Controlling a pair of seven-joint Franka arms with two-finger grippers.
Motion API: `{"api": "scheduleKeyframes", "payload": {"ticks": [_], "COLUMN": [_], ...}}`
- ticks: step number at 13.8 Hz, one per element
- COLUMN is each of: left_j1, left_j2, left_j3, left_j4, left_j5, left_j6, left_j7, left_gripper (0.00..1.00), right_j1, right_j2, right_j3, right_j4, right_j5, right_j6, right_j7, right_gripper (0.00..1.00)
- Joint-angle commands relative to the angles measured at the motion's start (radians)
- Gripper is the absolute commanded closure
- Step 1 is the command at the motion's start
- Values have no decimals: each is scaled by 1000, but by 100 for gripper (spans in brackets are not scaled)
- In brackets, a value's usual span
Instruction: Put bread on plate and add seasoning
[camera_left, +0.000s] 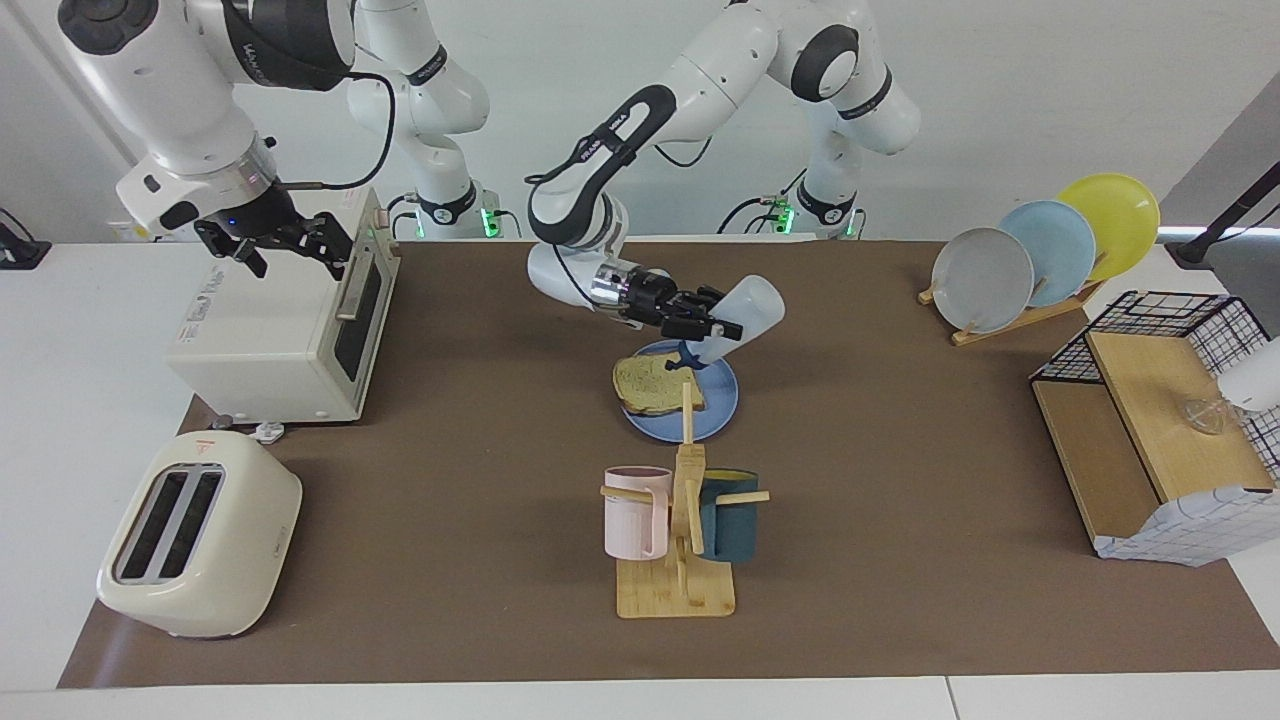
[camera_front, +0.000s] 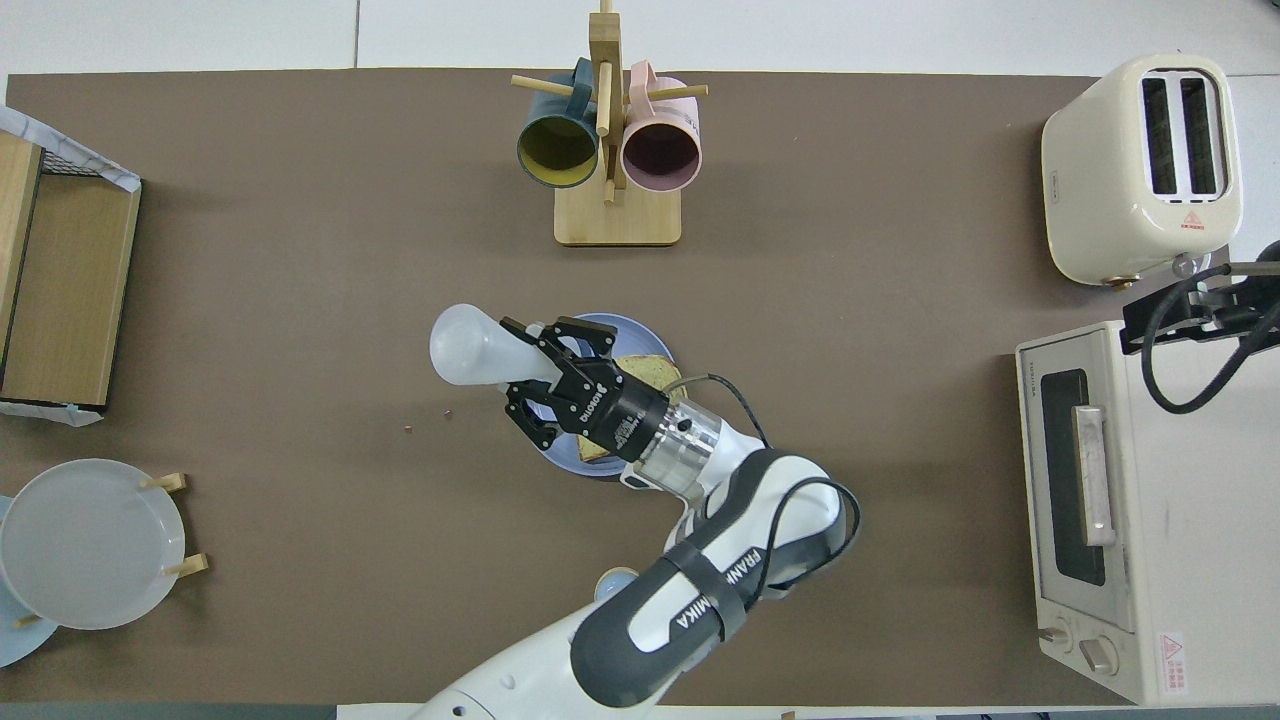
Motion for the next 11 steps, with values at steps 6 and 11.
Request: {"api": "scheduleKeyframes", "payload": {"ticks": [6, 11], "left_j1": [139, -56], "left_j2": [8, 5], "left_j3": [-7, -7], "left_j4": [9, 15], "left_j5": [86, -83], "left_j6": [66, 37], "left_j7": [18, 17], "left_gripper": [100, 100], "right_j1": [-9, -9], "right_j2": [-18, -18], "right_j3": [2, 2], "right_j4": [-24, -24], "right_j5": [13, 13], "right_j6": [17, 17], "right_j7": [-22, -22], "right_gripper": [0, 0]}}
